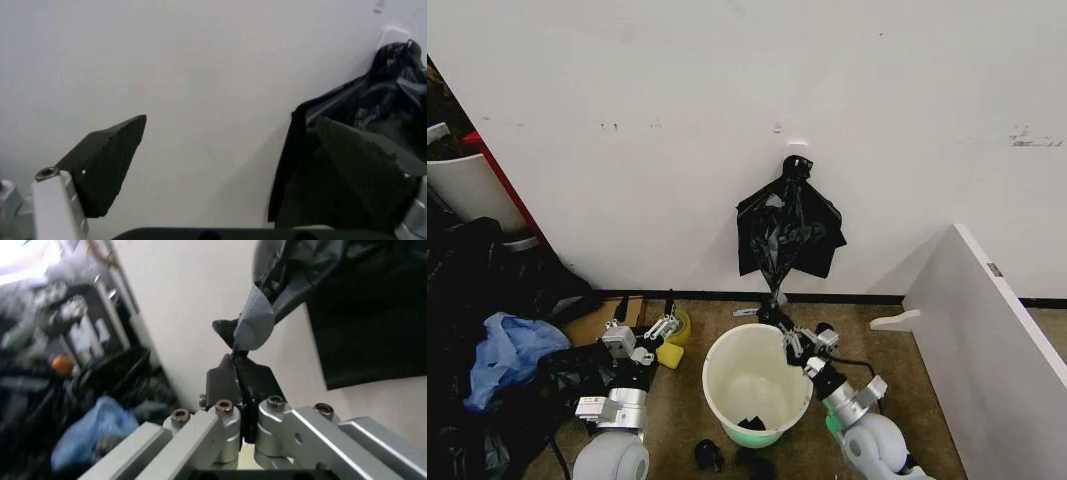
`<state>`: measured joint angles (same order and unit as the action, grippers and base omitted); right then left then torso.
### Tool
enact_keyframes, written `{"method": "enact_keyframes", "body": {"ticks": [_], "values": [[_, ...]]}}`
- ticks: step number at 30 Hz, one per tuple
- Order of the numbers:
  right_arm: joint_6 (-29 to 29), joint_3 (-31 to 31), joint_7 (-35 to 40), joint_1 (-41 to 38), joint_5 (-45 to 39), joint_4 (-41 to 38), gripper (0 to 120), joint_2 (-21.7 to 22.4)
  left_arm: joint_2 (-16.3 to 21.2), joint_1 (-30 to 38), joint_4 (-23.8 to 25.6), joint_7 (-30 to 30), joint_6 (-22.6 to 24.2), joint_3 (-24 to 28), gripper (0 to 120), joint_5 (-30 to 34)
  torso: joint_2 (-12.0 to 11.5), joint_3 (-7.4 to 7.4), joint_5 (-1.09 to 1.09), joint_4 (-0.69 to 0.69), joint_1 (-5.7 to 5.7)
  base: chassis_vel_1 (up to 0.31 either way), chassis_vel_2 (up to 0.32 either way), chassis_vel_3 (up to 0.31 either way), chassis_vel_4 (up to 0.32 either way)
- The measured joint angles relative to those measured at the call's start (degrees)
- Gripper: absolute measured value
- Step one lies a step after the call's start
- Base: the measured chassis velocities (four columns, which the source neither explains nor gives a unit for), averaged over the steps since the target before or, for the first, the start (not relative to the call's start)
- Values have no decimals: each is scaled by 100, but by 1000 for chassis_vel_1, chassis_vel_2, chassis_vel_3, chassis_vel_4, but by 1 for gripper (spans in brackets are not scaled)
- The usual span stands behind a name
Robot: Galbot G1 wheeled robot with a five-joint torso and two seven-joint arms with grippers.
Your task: Place the garbage bag over the trash bin.
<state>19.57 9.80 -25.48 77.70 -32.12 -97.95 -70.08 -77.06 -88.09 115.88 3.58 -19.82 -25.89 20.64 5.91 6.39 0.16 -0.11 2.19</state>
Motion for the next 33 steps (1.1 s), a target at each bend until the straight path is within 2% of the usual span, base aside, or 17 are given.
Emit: {"method": "enact_keyframes", "body": {"ticks": [9,16,24,30,33], "values": [[405,-143,-502,-51,339,260,0,295,22,-97,151,22,19,-102,100,72,0,0,-1,0,0,0,0,0,0],[1025,195,-1346,-177,1002,709,0,428,-57,-158,140,36,11,-78,100,21,0,0,-1,0,0,0,0,0,0],[1185,223,-1158,-171,835,524,1,402,-137,-214,100,39,-2,-29,100,-91,0,0,0,0,0,0,0,0,0],[1431,523,-1688,30,577,236,28,449,-144,-252,79,59,-22,-16,100,-133,0,0,-1,0,0,0,0,0,0],[1514,591,-1828,130,525,157,33,484,-145,-234,78,61,-23,-12,100,-133,0,0,-1,-1,0,0,0,0,0]]}}
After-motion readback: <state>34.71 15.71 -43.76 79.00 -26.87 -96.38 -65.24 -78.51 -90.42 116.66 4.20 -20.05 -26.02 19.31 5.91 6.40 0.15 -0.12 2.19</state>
